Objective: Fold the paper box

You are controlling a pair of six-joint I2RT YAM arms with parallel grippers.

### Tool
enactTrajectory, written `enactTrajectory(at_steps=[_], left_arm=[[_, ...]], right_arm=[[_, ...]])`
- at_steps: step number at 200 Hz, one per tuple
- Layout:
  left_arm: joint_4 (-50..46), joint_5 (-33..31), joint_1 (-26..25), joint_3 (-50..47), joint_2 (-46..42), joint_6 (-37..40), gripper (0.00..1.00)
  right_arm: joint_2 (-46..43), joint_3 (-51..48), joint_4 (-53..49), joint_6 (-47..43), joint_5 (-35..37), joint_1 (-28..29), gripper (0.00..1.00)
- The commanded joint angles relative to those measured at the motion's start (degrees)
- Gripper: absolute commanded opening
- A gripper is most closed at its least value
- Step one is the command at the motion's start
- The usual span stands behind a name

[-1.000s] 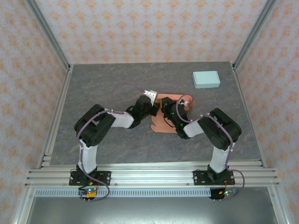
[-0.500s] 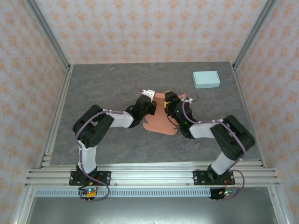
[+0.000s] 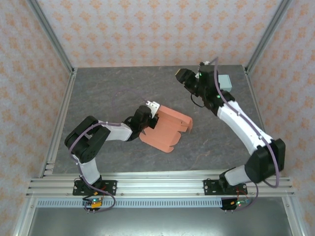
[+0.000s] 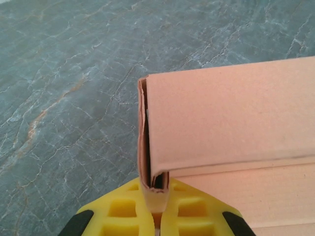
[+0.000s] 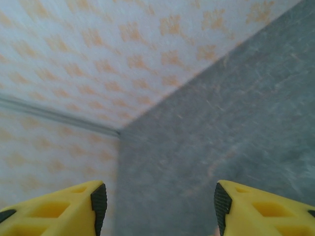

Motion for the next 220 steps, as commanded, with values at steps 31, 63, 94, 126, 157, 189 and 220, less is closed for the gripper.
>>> enactTrajectory(at_steps=[31,63,94,126,157,189,220], left_arm=[[8.31,4.39,0.07,-2.29,2.42,2.40,0.08],[8.86,5.68,0.13,-0.95,4.11,2.19,0.10],[8.97,7.60,0.06,0.46,5.39,1.37,0.12],[9.26,8.33,0.05,0.79,6.44,1.47,0.13],[9.17,8.04,-0.04,1.07,6.62,1.64,0.14],[9.24,7.65,-0.04,1.57,6.61,0.60,0.19],[6.58,7.28,-0.04,3.50,6.54,0.29,0.20]], right_arm=[[18.04,10.17,-31.85,-29.76,-12.83,-0.66,0.56],[18.27,7.05,-27.49,-31.09,-14.20,-0.14,0.61],[19.28,6.44,-26.90,-31.67,-17.42,-0.15,0.62],[22.62,7.44,-26.31,-30.55,-18.65,-0.14,0.62],[26.65,10.69,-28.14,-30.95,-16.51,-0.14,0.61],[28.23,12.05,-30.66,-31.68,-15.80,-0.16,0.57],[28.25,10.61,-30.65,-31.42,-16.75,-0.13,0.56]])
